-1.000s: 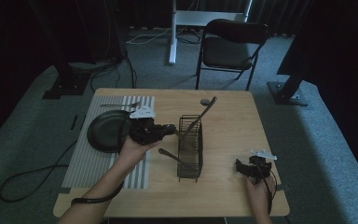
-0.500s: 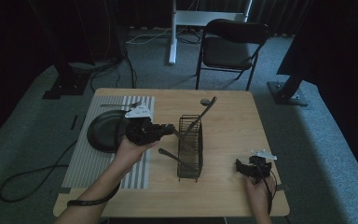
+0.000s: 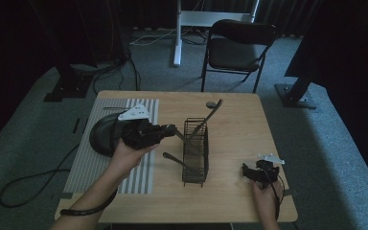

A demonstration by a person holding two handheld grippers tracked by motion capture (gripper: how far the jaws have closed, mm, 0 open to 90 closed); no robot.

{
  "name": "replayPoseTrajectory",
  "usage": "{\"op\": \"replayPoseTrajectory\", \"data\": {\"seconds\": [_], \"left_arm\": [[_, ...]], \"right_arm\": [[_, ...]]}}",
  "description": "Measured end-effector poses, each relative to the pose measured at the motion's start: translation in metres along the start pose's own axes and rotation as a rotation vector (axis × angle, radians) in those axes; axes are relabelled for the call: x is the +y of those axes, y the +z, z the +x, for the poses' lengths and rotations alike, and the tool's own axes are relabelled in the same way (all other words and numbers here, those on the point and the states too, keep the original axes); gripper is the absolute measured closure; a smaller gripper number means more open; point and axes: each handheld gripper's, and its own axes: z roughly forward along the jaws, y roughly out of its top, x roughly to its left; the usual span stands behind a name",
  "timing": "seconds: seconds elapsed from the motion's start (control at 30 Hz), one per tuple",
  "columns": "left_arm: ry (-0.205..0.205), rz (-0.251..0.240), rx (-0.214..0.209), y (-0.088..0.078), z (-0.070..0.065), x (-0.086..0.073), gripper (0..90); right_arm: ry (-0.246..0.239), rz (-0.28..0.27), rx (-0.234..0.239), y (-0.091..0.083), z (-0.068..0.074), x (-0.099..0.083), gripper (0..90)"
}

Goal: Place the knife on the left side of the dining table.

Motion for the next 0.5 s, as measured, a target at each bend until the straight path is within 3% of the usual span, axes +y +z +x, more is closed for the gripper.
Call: {"op": "replayPoseTrajectory", "data": {"seconds": [0.5], "left_arm": [[0.016,-0.043,0.039,-0.033,-0.002,0.013,83.9]], "right_arm": [[0.0,0.0,0.0,0.0,0.0,0.0,12.6]]}}
